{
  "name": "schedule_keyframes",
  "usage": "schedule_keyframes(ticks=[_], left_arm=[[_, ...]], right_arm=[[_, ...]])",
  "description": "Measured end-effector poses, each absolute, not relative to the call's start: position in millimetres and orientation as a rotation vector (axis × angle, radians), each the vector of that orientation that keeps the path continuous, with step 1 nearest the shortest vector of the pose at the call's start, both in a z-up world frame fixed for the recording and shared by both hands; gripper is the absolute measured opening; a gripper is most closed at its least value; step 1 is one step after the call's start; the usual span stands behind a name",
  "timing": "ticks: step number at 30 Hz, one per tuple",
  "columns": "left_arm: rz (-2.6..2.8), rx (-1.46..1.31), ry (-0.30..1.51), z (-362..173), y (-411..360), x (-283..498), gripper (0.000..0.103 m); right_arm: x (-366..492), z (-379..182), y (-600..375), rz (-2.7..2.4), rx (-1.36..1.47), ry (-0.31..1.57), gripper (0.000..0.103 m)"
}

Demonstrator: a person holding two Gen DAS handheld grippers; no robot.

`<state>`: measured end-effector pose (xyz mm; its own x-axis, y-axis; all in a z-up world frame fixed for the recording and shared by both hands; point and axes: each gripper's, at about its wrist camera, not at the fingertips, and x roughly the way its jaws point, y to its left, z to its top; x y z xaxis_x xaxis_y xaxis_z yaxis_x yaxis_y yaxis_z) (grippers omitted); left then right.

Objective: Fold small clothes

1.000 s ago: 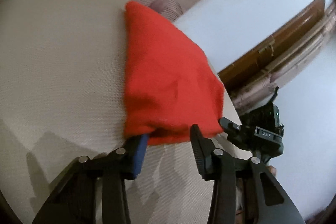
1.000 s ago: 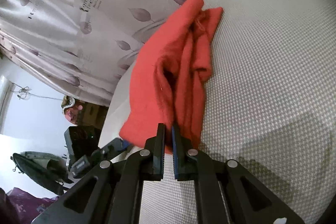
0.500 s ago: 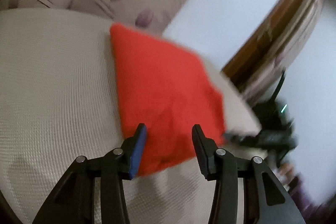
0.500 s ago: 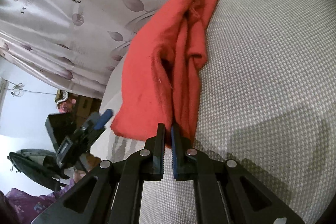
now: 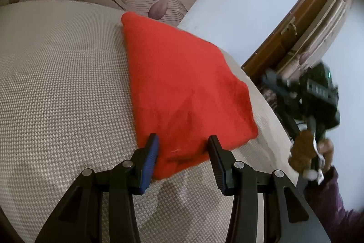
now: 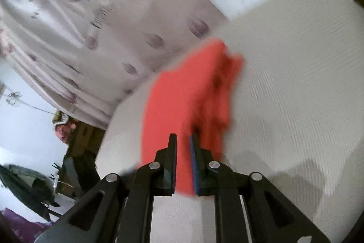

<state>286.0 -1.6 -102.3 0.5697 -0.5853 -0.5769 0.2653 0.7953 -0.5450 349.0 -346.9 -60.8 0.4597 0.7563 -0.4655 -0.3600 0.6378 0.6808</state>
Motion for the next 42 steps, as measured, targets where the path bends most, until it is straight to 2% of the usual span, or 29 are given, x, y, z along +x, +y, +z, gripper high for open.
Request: schedule_keyframes(ticks=[5,6,7,8,9,14,17,21,24,27,30,35,38,42], left_arm=[[-0.516,-0.430,0.823,-102,0,284,0.046],[-0.521,-0.443,0.823,-103,1,284,0.046],[-0.525,-0.453,0.823,-103,3,283,0.046],[-0.529,-0.465,0.824,-104,4,284,0.046],[-0.531,-0.470,0.823,-105,5,284,0.046],[-0.536,-0.487,0.820,-105,8,282,0.047],[-0.532,-0.491,0.818,-105,8,280,0.048],[-0.529,-0.464,0.818,-102,2,278,0.053],[-0.527,-0.452,0.815,-101,0,276,0.058],[-0.496,-0.457,0.823,-102,2,277,0.066],[-0.472,-0.480,0.841,-102,7,274,0.066],[-0.440,-0.342,0.737,-64,5,271,0.068],[-0.427,-0.262,0.705,-46,0,299,0.083],[-0.413,-0.232,0.729,-48,-1,345,0.085]], right_arm=[[382,-73,-297,0.744,0.310,0.890,0.013],[388,-84,-297,0.687,0.264,0.919,0.012],[392,-99,-298,0.616,0.212,0.948,0.004],[394,-110,-302,0.610,0.210,0.960,0.000],[396,-113,-312,0.639,0.291,0.962,0.000],[393,-104,-311,0.633,0.277,0.949,0.000],[389,-78,-304,0.623,0.238,0.866,0.010],[408,-48,-277,0.606,0.133,0.817,0.012],[437,-58,-257,0.521,-0.002,0.836,0.018],[466,-95,-262,0.473,0.011,0.950,0.018],[472,-97,-278,0.496,0.126,0.940,0.017],[464,-93,-276,0.505,0.075,0.883,0.017],[463,-91,-274,0.503,0.067,0.865,0.018],[464,-94,-273,0.507,0.063,0.850,0.019]])
